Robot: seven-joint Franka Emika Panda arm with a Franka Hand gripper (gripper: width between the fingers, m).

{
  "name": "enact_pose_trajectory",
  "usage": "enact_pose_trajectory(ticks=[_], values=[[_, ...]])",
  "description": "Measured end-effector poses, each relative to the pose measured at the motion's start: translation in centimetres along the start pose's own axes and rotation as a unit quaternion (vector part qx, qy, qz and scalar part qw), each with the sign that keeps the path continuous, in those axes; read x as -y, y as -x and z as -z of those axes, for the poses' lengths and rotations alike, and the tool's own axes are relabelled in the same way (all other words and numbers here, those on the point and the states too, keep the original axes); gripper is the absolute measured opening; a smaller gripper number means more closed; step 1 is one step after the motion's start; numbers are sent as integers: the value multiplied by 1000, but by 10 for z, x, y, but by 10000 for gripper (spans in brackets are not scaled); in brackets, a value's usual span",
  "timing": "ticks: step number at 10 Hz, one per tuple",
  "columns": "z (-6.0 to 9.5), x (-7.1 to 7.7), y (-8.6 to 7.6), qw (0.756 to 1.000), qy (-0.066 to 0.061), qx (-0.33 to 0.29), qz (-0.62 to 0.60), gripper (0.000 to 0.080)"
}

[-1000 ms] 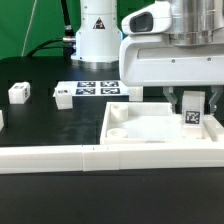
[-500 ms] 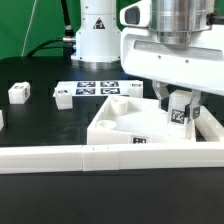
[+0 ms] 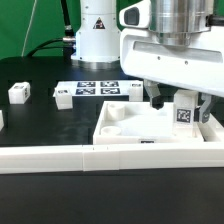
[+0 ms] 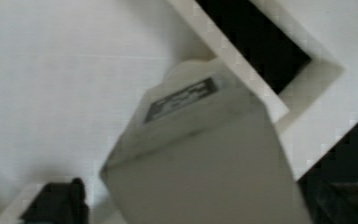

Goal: Assemble one leg

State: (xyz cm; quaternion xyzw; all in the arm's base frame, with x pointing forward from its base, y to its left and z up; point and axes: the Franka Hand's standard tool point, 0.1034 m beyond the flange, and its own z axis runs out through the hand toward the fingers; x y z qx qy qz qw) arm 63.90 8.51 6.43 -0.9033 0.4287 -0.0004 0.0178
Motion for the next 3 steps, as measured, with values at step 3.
enact_pose_trajectory(ticks=[3], values=[[-1, 0, 0, 1000, 0, 0, 0, 649]])
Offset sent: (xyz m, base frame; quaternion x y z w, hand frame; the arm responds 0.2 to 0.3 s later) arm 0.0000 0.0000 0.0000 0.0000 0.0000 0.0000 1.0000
